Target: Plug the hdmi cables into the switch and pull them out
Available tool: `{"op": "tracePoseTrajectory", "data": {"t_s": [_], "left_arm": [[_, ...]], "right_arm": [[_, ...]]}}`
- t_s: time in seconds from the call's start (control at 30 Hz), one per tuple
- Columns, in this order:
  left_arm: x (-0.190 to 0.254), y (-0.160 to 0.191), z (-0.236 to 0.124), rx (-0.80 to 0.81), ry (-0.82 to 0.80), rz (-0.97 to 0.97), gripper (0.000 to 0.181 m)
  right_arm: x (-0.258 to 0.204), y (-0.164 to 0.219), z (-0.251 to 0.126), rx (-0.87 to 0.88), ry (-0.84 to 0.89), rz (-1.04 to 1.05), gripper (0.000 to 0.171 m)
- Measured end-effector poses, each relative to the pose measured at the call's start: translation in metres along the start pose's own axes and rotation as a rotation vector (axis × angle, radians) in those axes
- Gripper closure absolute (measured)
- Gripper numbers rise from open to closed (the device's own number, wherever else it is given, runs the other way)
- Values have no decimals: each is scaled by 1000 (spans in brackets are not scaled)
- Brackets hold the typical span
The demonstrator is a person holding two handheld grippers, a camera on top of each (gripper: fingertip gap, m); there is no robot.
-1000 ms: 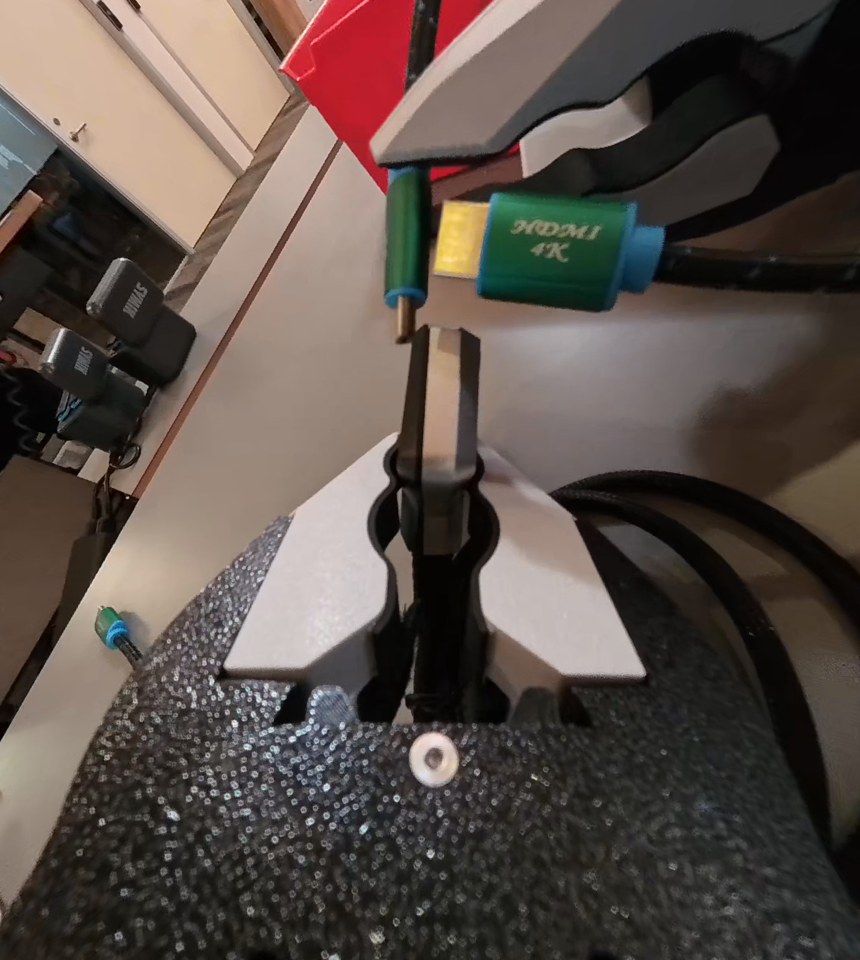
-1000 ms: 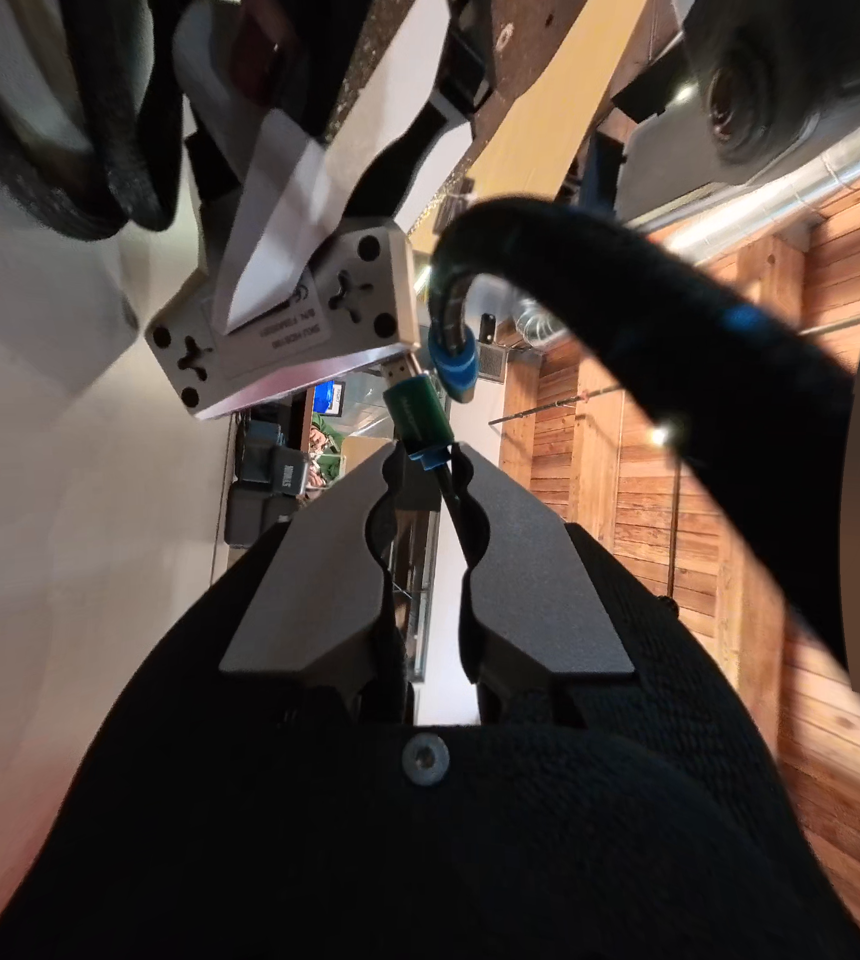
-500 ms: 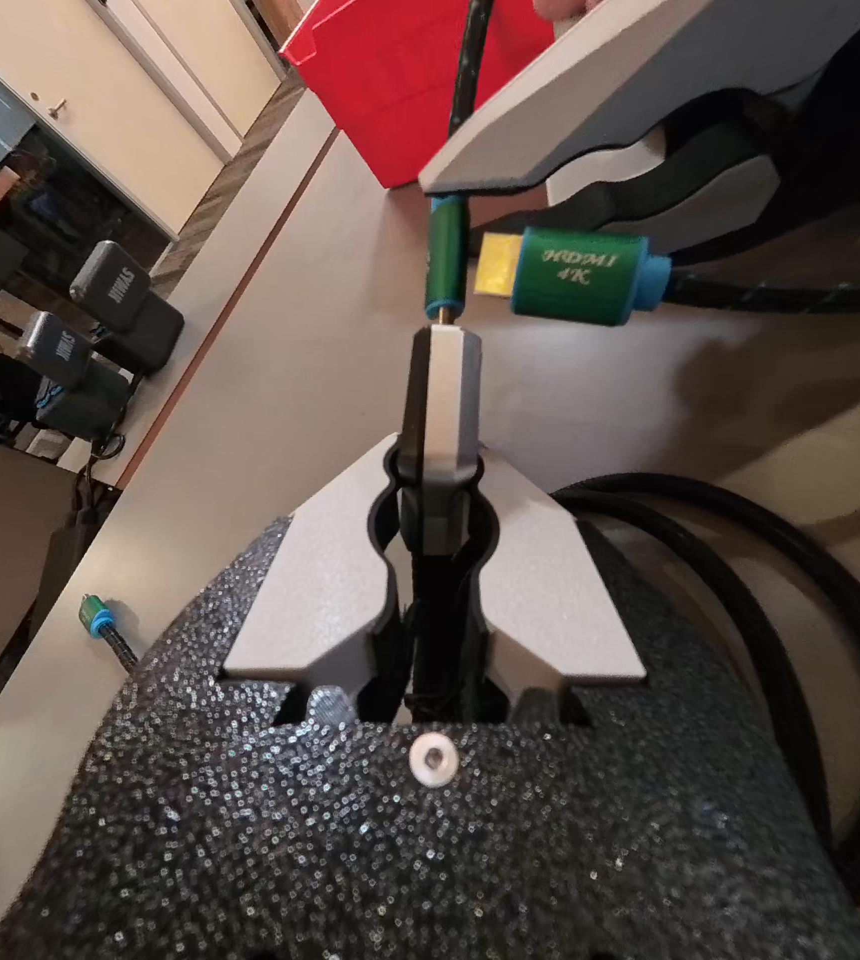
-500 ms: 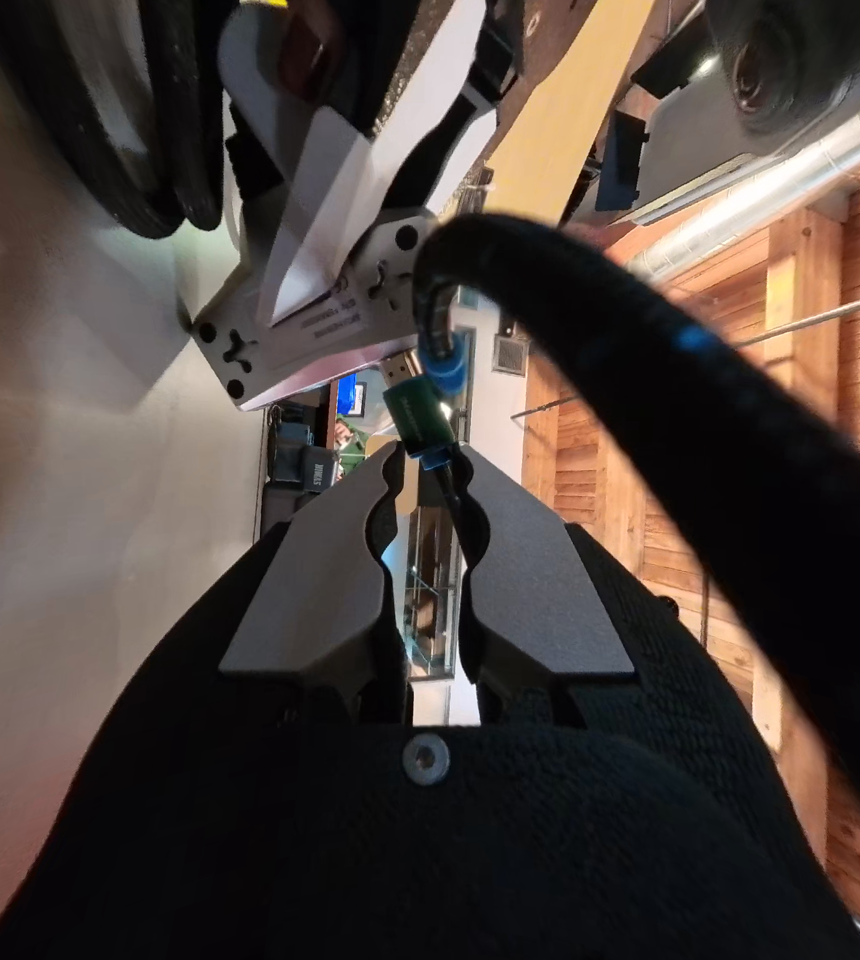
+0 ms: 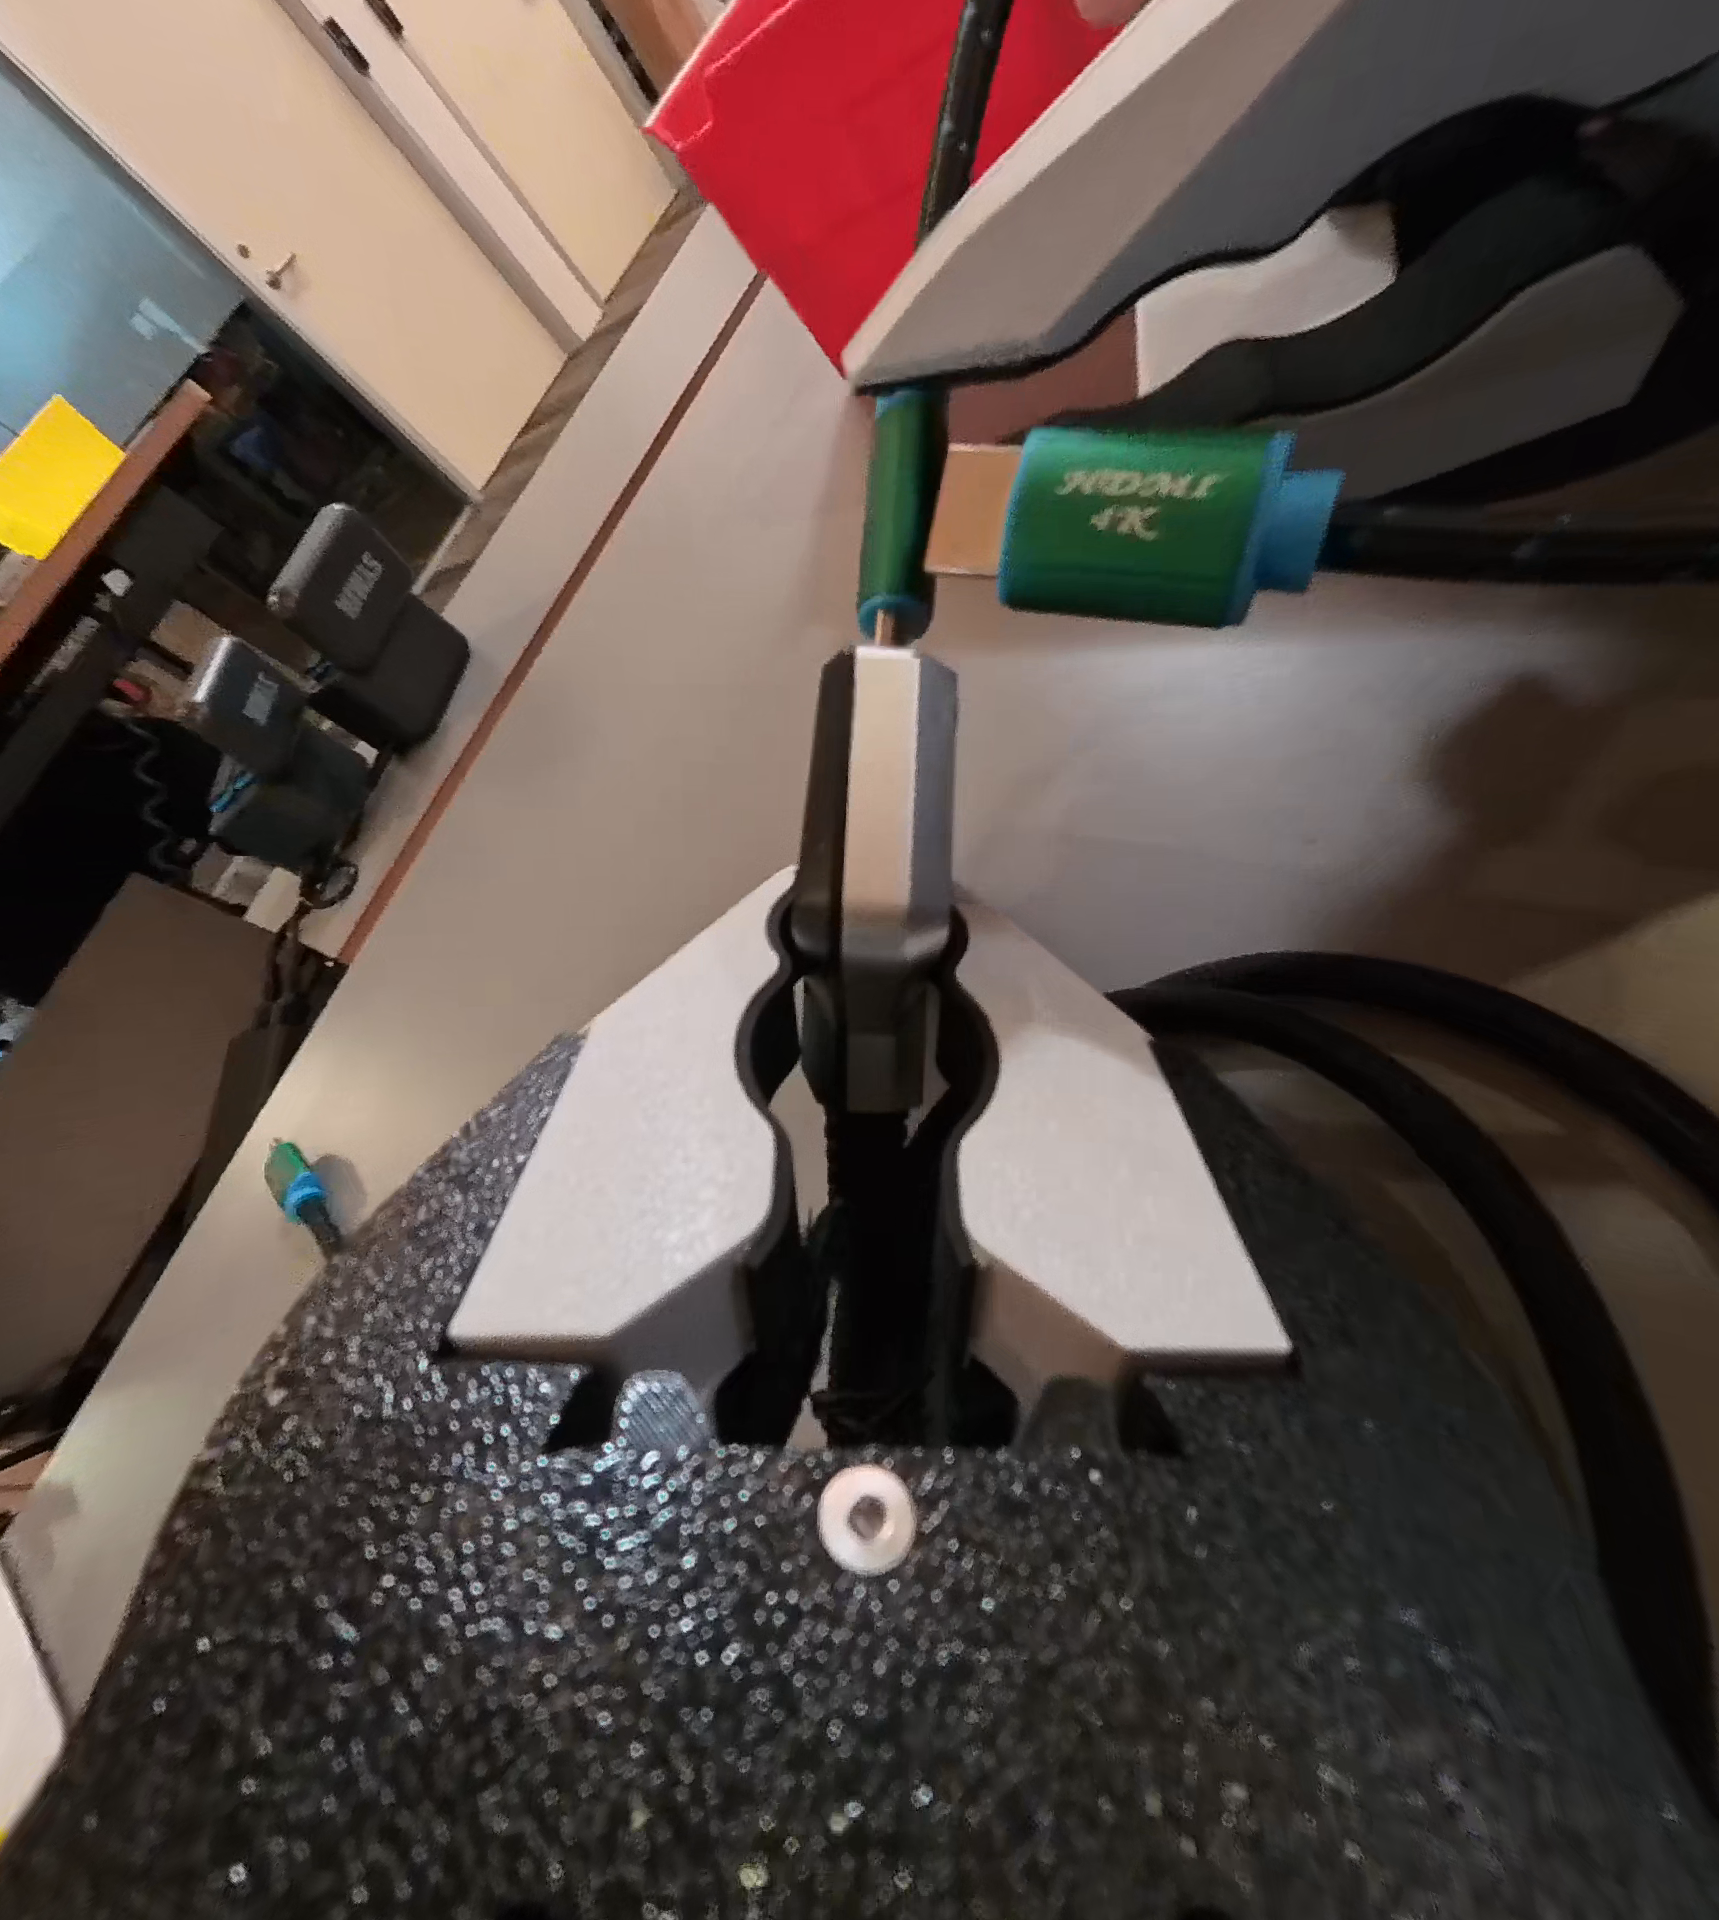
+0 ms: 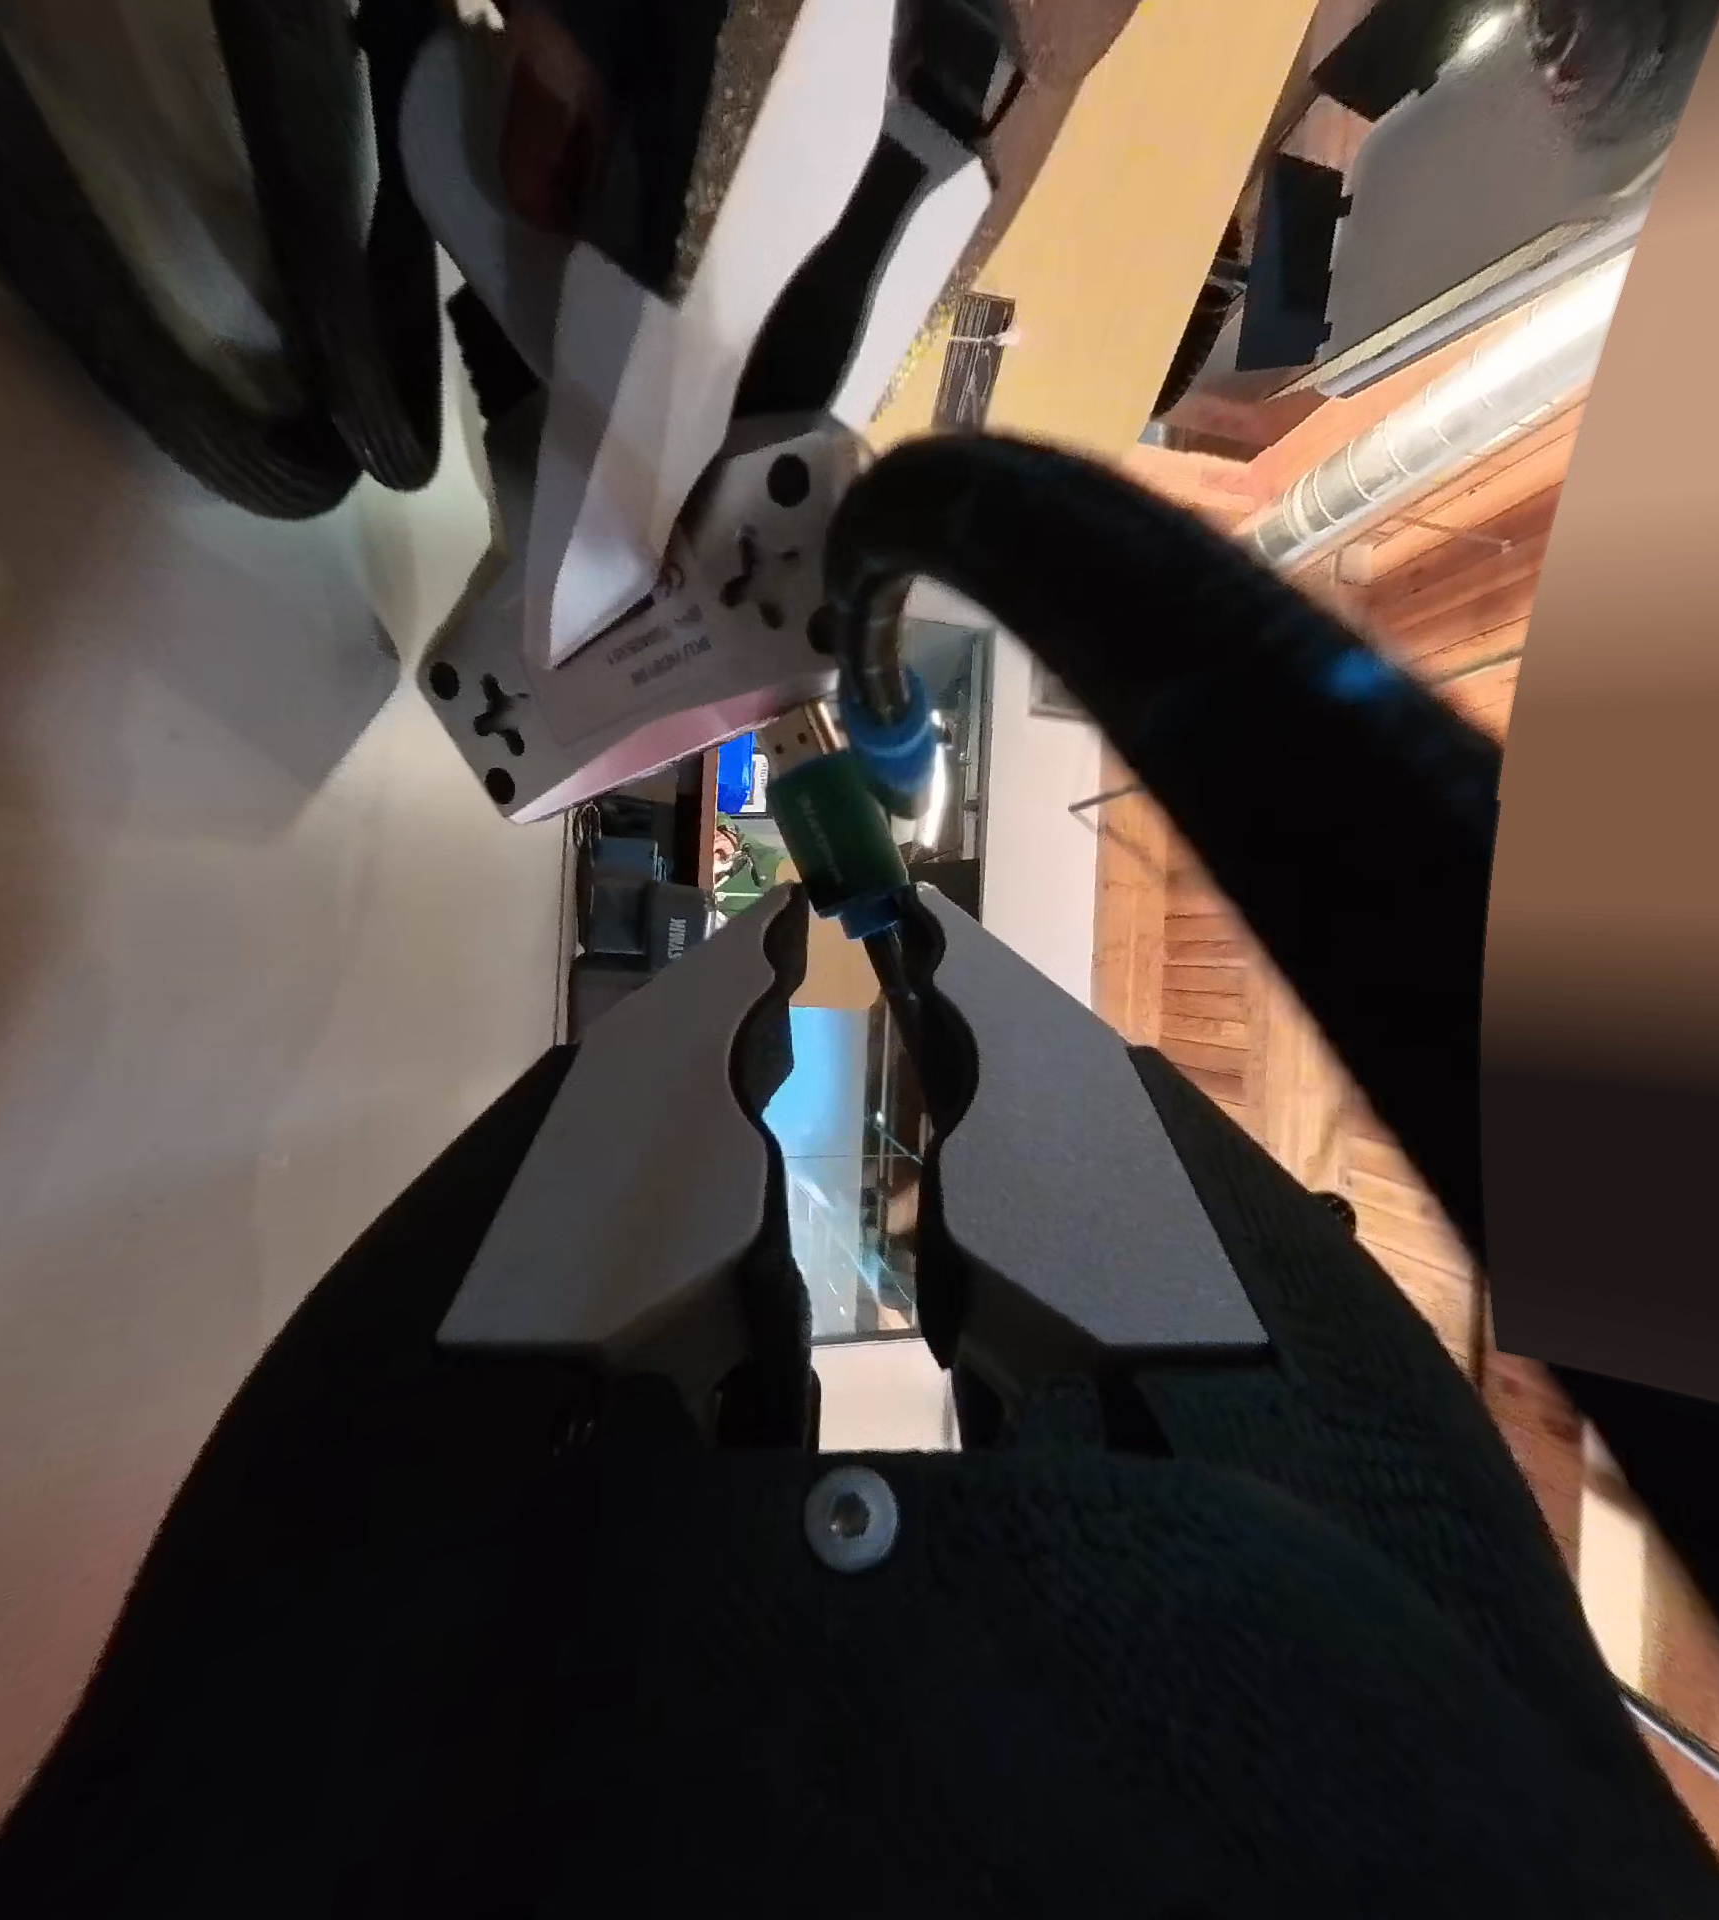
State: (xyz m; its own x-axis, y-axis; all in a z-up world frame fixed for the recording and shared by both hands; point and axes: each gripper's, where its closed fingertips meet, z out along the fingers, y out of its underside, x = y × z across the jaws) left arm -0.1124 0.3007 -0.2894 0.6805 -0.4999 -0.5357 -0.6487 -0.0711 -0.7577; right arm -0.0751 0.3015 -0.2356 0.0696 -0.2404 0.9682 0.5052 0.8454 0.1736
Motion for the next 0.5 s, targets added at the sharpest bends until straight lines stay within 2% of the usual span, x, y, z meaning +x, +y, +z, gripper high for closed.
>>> {"op": "tracePoseTrajectory", "data": {"t_s": [0.5], "left_arm": [[-5, -9, -3, 58, -57, 33, 163]], "right_arm": [[12, -2, -1, 1, 78, -44, 156]]}}
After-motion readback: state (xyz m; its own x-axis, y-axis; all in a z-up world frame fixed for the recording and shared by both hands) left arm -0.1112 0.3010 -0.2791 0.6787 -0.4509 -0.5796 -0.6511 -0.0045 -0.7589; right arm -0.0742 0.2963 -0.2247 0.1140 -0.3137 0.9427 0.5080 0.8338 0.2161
